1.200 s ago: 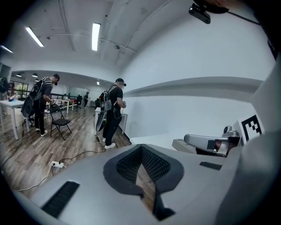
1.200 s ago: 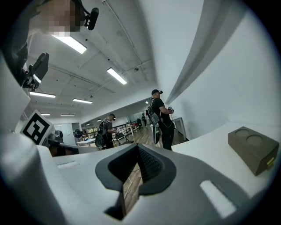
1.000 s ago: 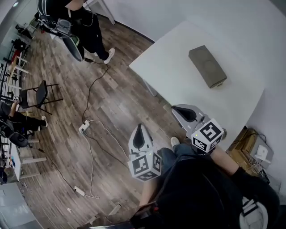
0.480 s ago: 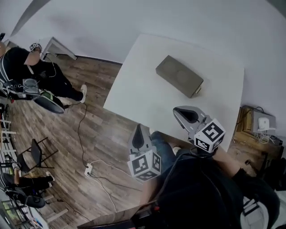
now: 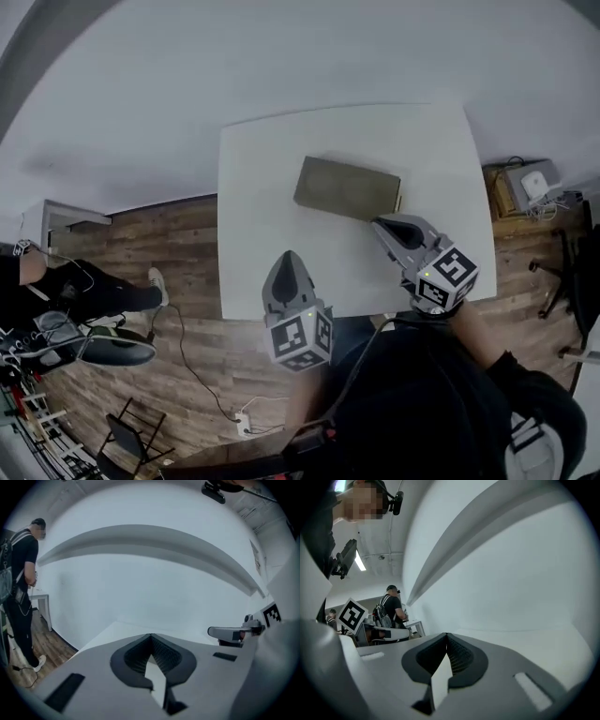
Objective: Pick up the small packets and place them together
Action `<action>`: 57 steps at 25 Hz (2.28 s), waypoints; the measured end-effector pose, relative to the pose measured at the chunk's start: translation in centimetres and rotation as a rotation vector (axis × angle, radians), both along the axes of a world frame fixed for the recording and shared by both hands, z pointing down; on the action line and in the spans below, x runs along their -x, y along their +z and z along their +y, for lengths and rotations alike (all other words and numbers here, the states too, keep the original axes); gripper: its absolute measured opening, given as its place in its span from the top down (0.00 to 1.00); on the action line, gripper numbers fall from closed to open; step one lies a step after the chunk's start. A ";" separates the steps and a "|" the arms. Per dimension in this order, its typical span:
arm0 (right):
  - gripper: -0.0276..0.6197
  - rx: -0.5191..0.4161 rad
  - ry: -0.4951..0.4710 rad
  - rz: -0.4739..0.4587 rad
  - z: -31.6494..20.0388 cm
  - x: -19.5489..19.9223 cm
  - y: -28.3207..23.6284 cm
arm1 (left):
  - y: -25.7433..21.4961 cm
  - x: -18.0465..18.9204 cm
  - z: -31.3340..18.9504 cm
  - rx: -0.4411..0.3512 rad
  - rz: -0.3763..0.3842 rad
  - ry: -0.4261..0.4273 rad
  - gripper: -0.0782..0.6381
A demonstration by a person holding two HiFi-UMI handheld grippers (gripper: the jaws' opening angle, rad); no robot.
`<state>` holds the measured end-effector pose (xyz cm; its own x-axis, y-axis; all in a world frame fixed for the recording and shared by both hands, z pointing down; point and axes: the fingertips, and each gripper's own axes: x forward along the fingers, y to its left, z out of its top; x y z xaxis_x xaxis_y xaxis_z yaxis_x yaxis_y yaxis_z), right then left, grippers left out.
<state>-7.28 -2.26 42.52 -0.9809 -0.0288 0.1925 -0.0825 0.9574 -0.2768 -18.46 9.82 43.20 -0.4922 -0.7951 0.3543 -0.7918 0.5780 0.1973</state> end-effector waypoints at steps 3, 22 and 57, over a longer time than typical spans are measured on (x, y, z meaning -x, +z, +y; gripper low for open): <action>0.96 -0.015 0.103 0.013 -1.6 -0.3 0.2 | 0.9 0.9 -2.1 0.005 0.021 0.091 0.89; 0.95 -0.063 0.568 0.209 -8.0 -9.3 4.5 | 4.1 -2.7 -12.9 0.092 0.070 0.598 0.89; 0.67 -0.392 -0.414 0.865 -9.8 -3.7 20.4 | 14.2 -4.5 -16.6 0.445 0.111 0.652 0.89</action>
<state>-3.55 -12.08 62.91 -0.4591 0.0670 0.8859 0.2513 0.9662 0.0571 -13.96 -6.82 57.43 0.0801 -0.6829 0.7261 -0.9868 0.0483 0.1543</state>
